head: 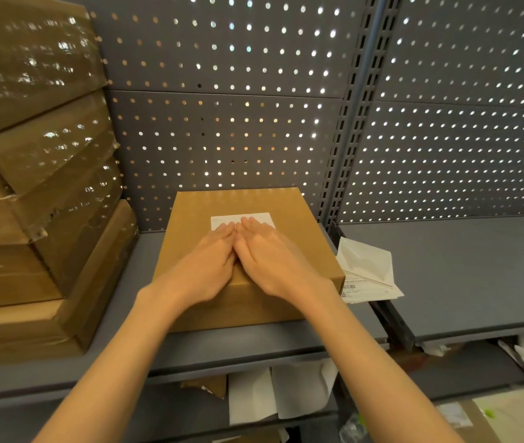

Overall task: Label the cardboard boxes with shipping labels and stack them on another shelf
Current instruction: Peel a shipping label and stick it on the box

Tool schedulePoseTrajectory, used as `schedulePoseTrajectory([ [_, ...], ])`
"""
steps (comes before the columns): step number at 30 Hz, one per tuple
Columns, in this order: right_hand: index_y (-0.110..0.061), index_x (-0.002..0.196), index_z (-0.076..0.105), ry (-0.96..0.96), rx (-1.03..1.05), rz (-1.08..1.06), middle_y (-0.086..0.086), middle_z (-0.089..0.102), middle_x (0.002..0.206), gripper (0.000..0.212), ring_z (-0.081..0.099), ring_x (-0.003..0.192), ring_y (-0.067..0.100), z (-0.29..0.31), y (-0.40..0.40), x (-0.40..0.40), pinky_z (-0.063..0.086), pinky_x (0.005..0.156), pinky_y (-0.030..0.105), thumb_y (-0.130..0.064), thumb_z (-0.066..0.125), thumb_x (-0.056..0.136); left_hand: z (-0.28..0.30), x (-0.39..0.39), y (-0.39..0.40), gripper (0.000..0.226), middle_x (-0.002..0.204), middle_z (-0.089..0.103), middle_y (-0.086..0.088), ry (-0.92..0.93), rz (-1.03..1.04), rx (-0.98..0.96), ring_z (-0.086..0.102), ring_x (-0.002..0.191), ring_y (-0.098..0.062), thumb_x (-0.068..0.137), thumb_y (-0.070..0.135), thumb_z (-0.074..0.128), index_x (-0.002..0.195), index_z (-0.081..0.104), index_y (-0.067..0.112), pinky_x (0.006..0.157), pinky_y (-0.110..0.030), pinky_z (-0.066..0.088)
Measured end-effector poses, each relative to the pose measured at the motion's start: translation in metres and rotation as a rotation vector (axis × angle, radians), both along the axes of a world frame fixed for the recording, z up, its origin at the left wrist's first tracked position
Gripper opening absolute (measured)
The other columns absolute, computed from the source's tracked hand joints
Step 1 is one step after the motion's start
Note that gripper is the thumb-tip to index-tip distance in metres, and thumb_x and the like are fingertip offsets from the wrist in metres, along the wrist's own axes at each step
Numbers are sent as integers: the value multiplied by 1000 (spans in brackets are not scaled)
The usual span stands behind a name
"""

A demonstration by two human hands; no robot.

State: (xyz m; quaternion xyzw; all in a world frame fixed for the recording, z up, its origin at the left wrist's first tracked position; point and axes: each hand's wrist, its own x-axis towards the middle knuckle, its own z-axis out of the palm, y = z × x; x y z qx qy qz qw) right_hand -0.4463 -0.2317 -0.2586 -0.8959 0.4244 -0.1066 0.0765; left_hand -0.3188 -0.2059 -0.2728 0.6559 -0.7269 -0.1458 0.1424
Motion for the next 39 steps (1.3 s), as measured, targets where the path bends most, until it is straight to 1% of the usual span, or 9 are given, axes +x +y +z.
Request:
schedulePoseTrajectory([
  [9,-4,137,43,-51,6,-79,11,41,147,44,35,135,21,-9,-6,-16,22,109,27,-23,21,104,4,12,4,49,157,14,-1,-68,106,12,12,144,-13,103,28,23,148,18,10,112,-20,4],
  [13,-4,129,50,-83,21,-162,11,49,137,43,44,125,24,-11,-10,-25,30,103,31,-24,21,104,6,20,6,49,157,14,4,-93,142,37,13,144,-12,103,31,22,149,20,16,117,-35,14],
  [16,-4,129,50,-102,11,-183,11,49,137,43,42,127,25,-14,-12,-27,31,106,33,-24,21,103,7,21,6,49,157,15,3,-93,168,31,14,144,-12,103,31,23,149,21,15,117,-39,17],
  [18,-4,135,44,-112,-20,-176,12,41,145,44,34,135,23,-12,-11,-26,24,111,31,-24,20,103,8,16,7,48,157,15,2,-79,178,-28,13,144,-12,103,30,23,148,20,14,117,-37,15],
  [23,-7,146,29,-134,-72,-38,8,26,155,49,19,144,15,-6,6,-13,8,115,23,-26,17,103,11,-8,15,47,157,14,-2,-4,82,-161,10,144,-11,103,22,25,148,19,13,108,-13,-1],
  [26,-7,145,33,-141,-122,12,10,33,152,63,24,143,17,-11,17,-7,12,116,26,-32,2,96,2,-10,20,51,158,10,0,11,42,-141,6,145,-9,101,17,27,149,10,15,113,-18,1],
  [30,-7,146,30,-117,-80,8,10,30,153,48,22,143,18,-23,19,-7,8,116,24,-25,18,103,-9,-8,22,51,158,8,0,-15,26,-99,5,145,-8,101,18,26,149,9,16,114,-19,-1],
  [35,-6,144,35,-93,-150,-20,11,35,151,80,27,142,18,-38,16,-9,15,117,29,-39,-8,85,-10,-7,24,49,158,10,0,-55,46,-117,6,144,-8,102,27,22,149,13,15,111,-17,-2],
  [39,-6,145,34,-102,-168,-79,9,33,152,81,25,142,16,-35,18,-17,12,116,25,-39,-8,84,-12,3,28,50,157,11,2,-82,67,-141,6,144,-7,102,30,24,149,16,14,109,-15,-3],
])
